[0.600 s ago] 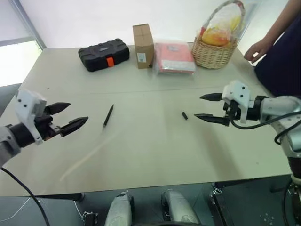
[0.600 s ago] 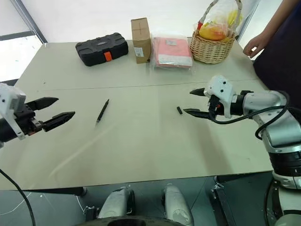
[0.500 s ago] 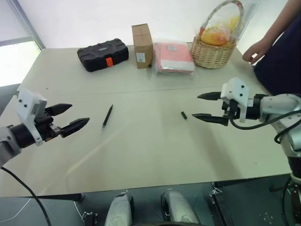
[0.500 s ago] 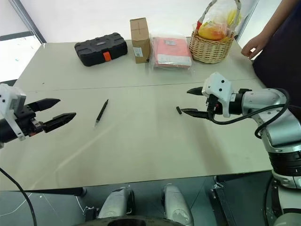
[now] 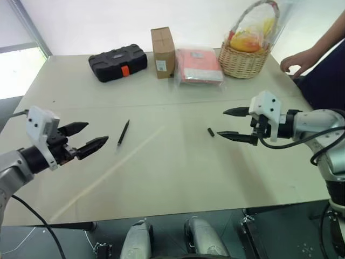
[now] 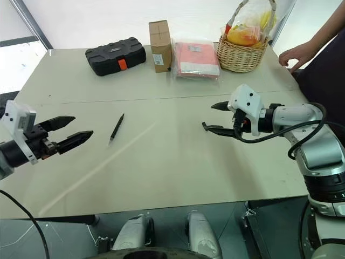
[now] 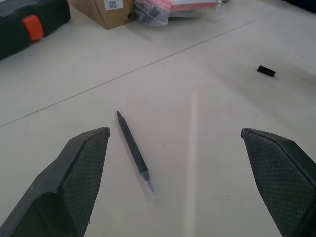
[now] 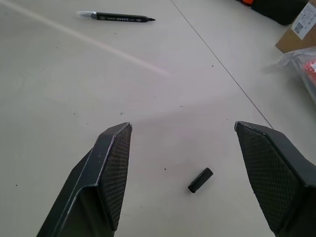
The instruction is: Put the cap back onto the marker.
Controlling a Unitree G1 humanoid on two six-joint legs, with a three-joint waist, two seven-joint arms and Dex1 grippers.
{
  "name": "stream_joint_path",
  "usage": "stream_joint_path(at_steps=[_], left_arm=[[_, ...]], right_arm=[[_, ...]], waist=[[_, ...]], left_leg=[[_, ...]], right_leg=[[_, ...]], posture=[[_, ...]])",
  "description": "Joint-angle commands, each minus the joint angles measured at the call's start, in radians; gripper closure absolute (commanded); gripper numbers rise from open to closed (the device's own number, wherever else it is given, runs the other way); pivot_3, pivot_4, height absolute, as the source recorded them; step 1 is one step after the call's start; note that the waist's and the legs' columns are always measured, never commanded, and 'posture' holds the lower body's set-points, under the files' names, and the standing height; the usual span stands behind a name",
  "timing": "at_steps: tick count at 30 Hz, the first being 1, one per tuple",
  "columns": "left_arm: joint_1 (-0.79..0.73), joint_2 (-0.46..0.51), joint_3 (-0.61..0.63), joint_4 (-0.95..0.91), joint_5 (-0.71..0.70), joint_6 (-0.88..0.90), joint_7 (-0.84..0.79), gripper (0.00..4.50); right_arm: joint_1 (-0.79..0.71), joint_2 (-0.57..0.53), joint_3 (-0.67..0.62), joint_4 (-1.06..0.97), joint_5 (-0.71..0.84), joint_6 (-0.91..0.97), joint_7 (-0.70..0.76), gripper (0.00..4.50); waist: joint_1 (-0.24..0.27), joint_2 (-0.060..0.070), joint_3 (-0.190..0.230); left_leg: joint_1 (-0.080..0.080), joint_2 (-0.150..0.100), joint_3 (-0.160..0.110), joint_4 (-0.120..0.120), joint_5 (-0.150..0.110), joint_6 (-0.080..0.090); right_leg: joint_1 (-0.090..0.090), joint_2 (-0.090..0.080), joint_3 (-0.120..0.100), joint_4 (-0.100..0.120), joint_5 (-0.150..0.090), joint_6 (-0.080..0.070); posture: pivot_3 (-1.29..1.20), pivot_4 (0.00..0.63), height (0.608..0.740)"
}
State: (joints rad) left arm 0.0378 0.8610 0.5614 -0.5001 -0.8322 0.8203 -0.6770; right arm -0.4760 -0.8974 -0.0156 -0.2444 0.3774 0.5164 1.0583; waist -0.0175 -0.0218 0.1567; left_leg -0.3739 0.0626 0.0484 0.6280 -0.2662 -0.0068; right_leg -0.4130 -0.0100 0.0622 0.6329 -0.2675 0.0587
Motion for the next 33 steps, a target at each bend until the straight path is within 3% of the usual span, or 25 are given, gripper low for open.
stream_joint_path(at_steps=[1,16,25,33], left_arm=[[-0.001,0.002,-0.003,-0.032,-0.004,-0.005,0.007,0.05],[-0.015,-0.033,-0.050,-0.042,-0.004,-0.005,0.060,0.05],[-0.122,-0.296,-0.285,0.095,0.244,-0.037,0.389,0.05],[-0.260,-0.451,-0.384,0.203,0.347,0.002,0.528,0.05]], right_arm=[[-0.006,0.002,-0.021,-0.037,0.018,-0.001,-0.005,1.06],[0.005,0.016,-0.031,-0.046,0.026,0.011,-0.020,1.06],[0.033,0.065,-0.013,-0.082,0.020,0.020,-0.070,1.06],[0.062,0.093,-0.001,-0.122,0.021,0.032,-0.105,1.06]], waist=[[0.000,0.000,0.000],[0.000,0.000,0.000],[0.005,-0.001,-0.001],[0.004,-0.001,-0.001]], left_leg=[[0.000,0.000,0.000,0.000,0.000,0.000],[0.000,0.000,0.000,0.000,0.000,0.000],[0.000,-0.001,-0.001,0.002,0.000,0.000],[0.000,-0.002,-0.001,0.002,0.000,0.000]], right_leg=[[0.000,0.000,0.000,0.000,0.000,0.000],[0.000,0.000,0.000,0.000,0.000,0.000],[0.002,0.000,0.002,0.000,0.000,0.001],[0.002,0.001,0.001,0.001,0.002,0.004]], posture=[[0.00,0.150,0.740],[0.00,0.150,0.740],[0.00,0.150,0.740],[0.00,0.150,0.740]])
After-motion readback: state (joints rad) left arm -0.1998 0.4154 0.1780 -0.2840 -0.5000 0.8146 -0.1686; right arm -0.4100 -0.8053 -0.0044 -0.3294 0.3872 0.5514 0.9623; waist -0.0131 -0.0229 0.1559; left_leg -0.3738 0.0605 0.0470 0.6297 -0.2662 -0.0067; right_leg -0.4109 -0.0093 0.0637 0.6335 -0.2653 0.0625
